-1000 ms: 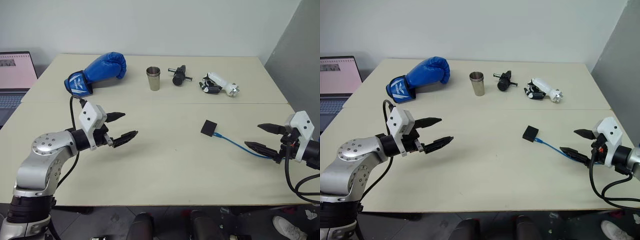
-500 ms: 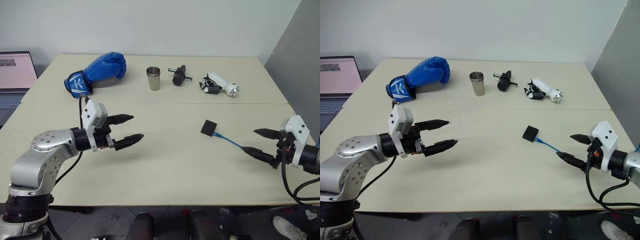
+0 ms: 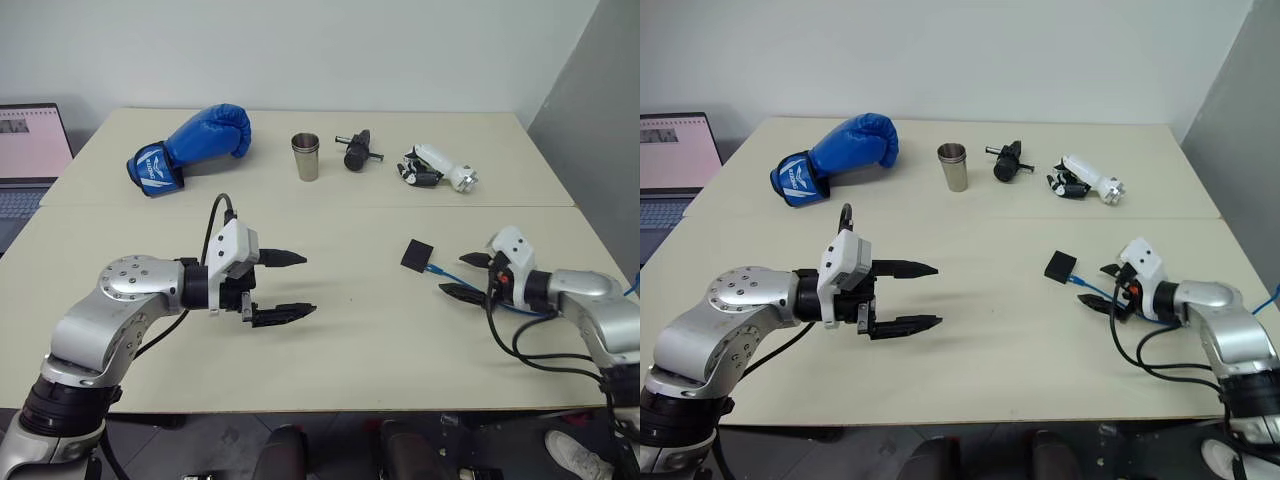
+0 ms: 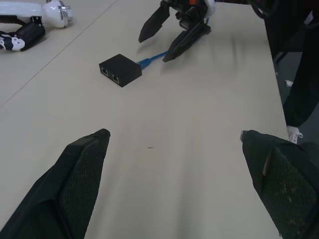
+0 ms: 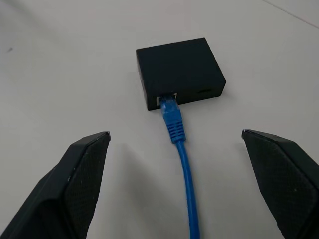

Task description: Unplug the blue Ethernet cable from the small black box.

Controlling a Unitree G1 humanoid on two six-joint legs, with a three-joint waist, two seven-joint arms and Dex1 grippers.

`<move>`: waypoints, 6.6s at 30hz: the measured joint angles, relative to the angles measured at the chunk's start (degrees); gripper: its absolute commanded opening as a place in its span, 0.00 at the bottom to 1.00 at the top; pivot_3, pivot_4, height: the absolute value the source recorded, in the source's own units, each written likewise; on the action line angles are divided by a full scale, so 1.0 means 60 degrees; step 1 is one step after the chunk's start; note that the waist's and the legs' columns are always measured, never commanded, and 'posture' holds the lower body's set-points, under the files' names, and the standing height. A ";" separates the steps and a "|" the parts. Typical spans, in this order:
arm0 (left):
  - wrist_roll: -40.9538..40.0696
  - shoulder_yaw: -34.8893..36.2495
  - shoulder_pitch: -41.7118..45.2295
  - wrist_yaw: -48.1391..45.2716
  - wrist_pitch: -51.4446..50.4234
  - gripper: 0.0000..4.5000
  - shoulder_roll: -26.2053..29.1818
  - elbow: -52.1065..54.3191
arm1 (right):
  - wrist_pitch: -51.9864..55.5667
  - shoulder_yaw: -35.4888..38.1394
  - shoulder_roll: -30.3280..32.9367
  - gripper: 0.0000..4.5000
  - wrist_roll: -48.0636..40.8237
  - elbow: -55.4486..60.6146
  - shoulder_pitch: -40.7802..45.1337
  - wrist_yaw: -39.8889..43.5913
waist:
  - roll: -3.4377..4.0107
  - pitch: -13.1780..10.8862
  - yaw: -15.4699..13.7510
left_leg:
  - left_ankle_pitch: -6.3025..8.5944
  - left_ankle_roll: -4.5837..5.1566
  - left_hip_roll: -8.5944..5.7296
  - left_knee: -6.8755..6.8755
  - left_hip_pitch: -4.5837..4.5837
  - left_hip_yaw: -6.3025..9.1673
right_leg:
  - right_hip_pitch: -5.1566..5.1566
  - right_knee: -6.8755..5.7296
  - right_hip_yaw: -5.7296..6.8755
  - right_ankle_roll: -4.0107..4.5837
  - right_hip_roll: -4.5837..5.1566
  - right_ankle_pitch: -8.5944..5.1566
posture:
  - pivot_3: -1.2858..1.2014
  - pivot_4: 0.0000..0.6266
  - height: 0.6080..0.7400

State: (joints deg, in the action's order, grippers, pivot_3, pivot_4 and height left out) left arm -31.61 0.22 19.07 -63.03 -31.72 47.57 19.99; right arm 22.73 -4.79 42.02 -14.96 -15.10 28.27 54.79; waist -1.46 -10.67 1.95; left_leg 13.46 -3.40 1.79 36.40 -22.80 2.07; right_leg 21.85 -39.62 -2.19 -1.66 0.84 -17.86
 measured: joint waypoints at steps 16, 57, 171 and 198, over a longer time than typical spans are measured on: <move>0.0204 -0.0004 -0.0063 0.0077 0.0169 1.00 -0.0024 -0.0003 | -0.2002 -0.0600 -0.0707 0.42 0.1314 -0.3184 0.1575 0.1107 | 0.0001 0.0000 -0.0010 | 0.0000 0.0001 -0.0001 0.0021 -0.0004 -0.0007 | 0.0009 -0.0036 -0.0001 0.0002 0.0011 0.0001 | 0.52 0.24 1.00; -0.4356 0.1792 0.1512 0.2112 -0.4970 1.00 -0.2080 -0.2689 | -0.6404 -0.1977 -0.1840 0.03 0.3702 0.2119 0.2003 0.0433 | 0.0008 -0.0005 -0.0018 | 0.0001 -0.0001 -0.0010 0.0076 -0.0024 0.0062 | 0.0017 -0.0073 0.0006 0.0001 0.0025 0.0003 | 0.52 0.24 1.00; -0.0784 -0.0381 0.3052 -0.3116 -0.1473 0.18 -0.0956 -0.3756 | 0.4643 -0.1287 -0.2863 0.51 -0.3132 0.4223 0.1804 0.0046 | 0.0009 -0.0006 -0.0004 | 0.0005 0.0007 -0.0011 0.0058 -0.0055 0.0038 | 0.0056 -0.0060 0.0022 0.0001 0.0002 0.0000 | 0.52 0.24 1.00; -0.0707 -0.0556 0.3022 -0.3444 -0.1230 0.18 -0.0874 -0.3639 | 0.5065 -0.1326 -0.2648 0.00 -0.3428 0.4154 0.1933 0.0685 | 0.0009 -0.0006 -0.0004 | 0.0005 0.0007 -0.0010 0.0057 -0.0058 0.0039 | 0.0059 -0.0059 0.0025 0.0001 0.0000 0.0000 | 0.52 0.24 1.00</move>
State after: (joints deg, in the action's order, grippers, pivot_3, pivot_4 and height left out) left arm -35.85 -3.12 37.20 -83.70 -39.10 42.33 -1.84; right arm 53.12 -12.74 26.13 -35.53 9.82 39.86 58.90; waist -1.41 -10.71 1.93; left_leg 13.50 -3.35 1.72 36.75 -23.15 2.31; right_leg 22.21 -39.97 -2.04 -1.66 0.84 -17.86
